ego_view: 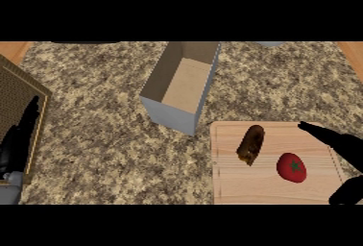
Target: Pick the tomato from the cutting board and place it in the cardboard box
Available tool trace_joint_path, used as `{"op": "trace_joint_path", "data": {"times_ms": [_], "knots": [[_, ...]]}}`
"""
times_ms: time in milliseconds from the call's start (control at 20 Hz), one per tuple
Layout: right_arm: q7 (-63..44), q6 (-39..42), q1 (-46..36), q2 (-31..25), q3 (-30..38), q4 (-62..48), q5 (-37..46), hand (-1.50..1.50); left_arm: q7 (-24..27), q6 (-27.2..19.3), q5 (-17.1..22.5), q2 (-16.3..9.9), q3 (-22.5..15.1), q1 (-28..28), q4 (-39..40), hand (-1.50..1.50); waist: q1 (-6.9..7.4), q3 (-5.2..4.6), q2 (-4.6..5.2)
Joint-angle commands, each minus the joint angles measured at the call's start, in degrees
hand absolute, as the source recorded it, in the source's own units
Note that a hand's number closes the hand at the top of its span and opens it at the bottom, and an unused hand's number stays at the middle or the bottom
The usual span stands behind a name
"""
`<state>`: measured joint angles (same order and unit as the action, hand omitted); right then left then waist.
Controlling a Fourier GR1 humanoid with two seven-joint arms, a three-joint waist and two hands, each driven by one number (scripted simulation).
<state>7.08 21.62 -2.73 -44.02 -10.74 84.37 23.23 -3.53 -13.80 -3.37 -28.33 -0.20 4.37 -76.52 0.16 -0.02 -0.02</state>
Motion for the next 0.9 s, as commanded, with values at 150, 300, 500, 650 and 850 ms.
{"op": "trace_joint_path", "data": {"times_ms": [150,300,500,650,850], "knots": [[-4.12,2.45,3.40,5.56,1.56,6.17,5.31,-1.50,-0.99,2.40,-2.30,2.64,2.41,0.96,-0.42,0.00,-0.34,0.01,-0.03],[-1.05,4.98,-2.48,8.10,2.62,-1.27,6.22,-1.50,-0.94,3.55,-3.58,1.74,4.17,2.95,1.15,0.00,-0.05,0.02,0.04],[3.54,3.39,2.86,9.19,2.93,1.49,8.17,-1.50,-0.96,2.11,-6.10,5.37,2.64,0.32,-0.70,0.00,-0.26,0.02,0.00],[1.21,8.61,2.50,9.37,5.29,7.44,5.83,-1.50,-3.58,4.88,-5.18,3.66,4.95,-0.94,-4.40,0.00,-0.20,0.02,-0.06],[3.16,8.85,3.15,10.78,6.48,7.68,7.78,-1.50,-4.33,3.14,-7.80,6.47,4.20,-3.19,-8.21,0.00,-0.09,0.03,-0.07]]}}
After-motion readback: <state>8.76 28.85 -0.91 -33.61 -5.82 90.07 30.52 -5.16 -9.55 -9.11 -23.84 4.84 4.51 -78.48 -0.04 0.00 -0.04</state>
